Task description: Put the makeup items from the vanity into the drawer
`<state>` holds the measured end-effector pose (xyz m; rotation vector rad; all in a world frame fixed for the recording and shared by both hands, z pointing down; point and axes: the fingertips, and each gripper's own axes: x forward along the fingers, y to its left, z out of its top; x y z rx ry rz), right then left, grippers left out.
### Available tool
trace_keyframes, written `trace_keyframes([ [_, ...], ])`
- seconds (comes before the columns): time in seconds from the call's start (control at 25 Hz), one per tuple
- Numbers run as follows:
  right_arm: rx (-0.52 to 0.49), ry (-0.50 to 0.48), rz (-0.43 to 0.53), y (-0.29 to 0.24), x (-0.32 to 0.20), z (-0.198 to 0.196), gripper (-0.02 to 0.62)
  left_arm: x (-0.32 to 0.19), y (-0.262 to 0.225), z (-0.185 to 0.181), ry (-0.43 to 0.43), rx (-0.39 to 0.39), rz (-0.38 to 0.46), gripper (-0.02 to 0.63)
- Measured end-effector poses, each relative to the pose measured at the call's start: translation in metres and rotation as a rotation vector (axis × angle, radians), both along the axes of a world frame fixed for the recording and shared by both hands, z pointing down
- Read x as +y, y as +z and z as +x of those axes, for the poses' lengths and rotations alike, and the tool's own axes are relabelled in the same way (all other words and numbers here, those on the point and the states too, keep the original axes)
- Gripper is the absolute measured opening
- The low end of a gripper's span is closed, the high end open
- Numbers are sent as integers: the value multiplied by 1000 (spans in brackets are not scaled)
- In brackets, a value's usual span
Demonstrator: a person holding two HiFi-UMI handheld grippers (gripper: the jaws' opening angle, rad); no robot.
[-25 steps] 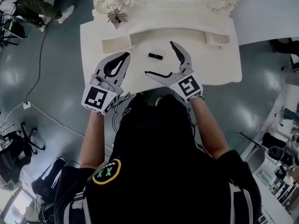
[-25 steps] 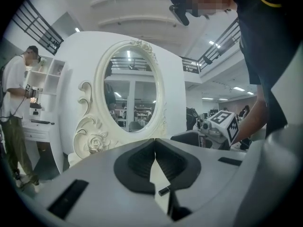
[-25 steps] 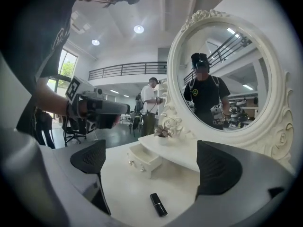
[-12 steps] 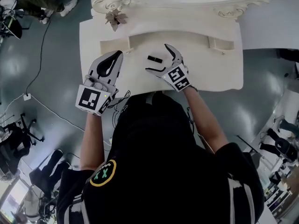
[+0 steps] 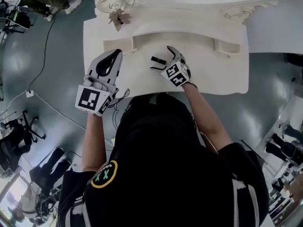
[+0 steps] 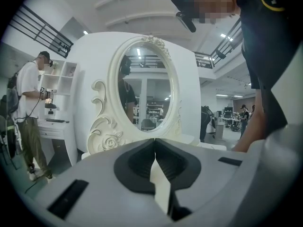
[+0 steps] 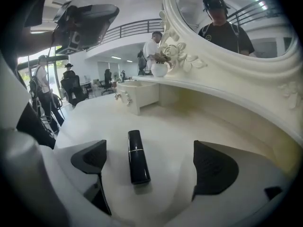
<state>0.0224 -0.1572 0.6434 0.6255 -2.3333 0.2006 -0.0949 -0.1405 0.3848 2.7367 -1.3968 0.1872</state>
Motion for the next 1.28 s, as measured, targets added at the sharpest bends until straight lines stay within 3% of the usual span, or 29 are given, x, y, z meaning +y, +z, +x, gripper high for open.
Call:
trace_keyframes([
  [0.16,4,-12,-5,1,1,0,580,0,-2,2,3,-1,7,23],
  [0.32,6,-61,-8,-1,6,2,498,0,-4,2,-1,-2,12,23],
  [0.52,26,-161,28,-7,13,5,294,1,-4,1,-7,-4,13,23],
  [0.6,56,-193,50,-6,15,6,126,1,-5,0,-12,-4,14,22],
  [0.96,43,-211,47,-12,18,-2,118,6,-6,-7,-40,-9,17,23],
  [1.28,-50,-271,155,-78,12,-42,118,10,-6,-24,-81,-7,22,23],
])
